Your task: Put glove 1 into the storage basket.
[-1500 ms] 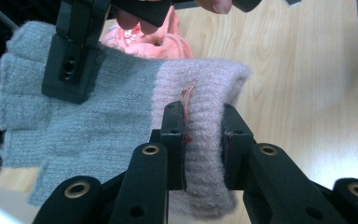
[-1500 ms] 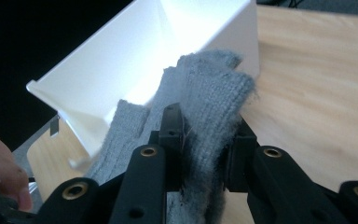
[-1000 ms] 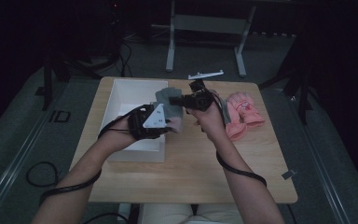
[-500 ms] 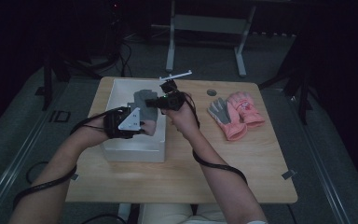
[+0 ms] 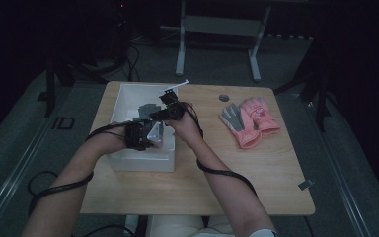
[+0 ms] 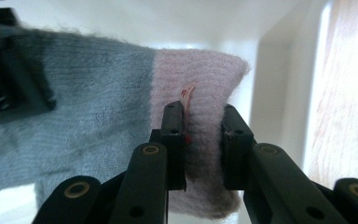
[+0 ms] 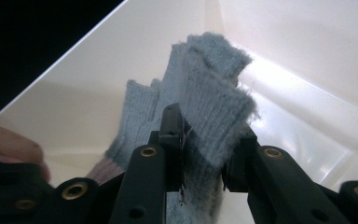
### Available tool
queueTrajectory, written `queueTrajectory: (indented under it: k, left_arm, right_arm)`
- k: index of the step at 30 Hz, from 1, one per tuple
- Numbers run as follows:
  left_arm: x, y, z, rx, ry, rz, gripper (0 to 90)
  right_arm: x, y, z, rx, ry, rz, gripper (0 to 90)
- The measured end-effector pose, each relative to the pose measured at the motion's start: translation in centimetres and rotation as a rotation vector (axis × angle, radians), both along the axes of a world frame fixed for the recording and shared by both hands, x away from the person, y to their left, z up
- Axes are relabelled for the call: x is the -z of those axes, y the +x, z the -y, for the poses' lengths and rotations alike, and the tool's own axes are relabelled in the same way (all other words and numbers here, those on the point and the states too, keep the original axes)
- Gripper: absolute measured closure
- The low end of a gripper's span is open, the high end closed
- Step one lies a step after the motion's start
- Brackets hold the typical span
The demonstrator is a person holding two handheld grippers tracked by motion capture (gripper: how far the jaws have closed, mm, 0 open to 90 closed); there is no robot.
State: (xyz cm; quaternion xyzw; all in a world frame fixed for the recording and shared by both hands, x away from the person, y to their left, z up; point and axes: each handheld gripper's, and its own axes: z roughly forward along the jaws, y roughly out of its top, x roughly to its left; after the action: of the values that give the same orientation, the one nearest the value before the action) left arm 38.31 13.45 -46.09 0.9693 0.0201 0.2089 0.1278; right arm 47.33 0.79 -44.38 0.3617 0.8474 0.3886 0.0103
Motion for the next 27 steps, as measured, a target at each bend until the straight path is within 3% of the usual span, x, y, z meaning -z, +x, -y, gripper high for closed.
queueTrajectory:
  k: [3,4,6,9,13,14,18,20,23,27]
  left_arm:
    - [0.7,0.7,0.6,0.003,0.043,-0.005,75.3]
    - [1.0,1.0,0.7,-0.001,0.040,-0.022,75.3]
    - [1.4,1.7,0.9,-0.002,0.078,-0.039,75.1]
    - [2.1,2.5,0.9,-0.014,0.083,-0.067,74.9]
    - [2.7,3.0,1.1,-0.017,0.071,-0.095,73.4]
    - [2.8,3.1,1.1,-0.015,0.087,-0.097,72.4]
    - [3.5,3.1,1.1,-0.028,0.106,-0.136,61.6]
    - [3.4,3.0,1.0,-0.034,0.089,-0.133,55.7]
    - [2.5,2.4,0.8,-0.066,0.042,-0.074,46.6]
    - [0.7,1.9,0.2,-0.112,-0.028,-0.057,44.8]
  right_arm:
    - [0.1,0.1,-0.1,-0.010,-0.008,-0.006,67.9]
    - [0.1,0.2,0.0,-0.005,-0.007,0.008,64.8]
    - [-0.2,0.2,0.3,0.004,-0.007,0.034,58.1]
    - [-0.9,0.4,1.4,0.023,0.005,0.053,55.9]
    - [-1.9,0.6,3.3,0.037,0.050,0.047,54.8]
    - [-2.2,0.5,3.8,0.039,0.066,0.040,54.1]
    - [-3.5,0.1,6.1,0.047,0.105,0.063,51.4]
    - [-4.1,-0.4,7.2,0.047,0.109,0.081,50.5]
    - [-4.9,-1.3,9.0,0.039,0.101,0.126,47.9]
    - [-5.5,-2.8,11.9,0.024,0.080,0.197,47.3]
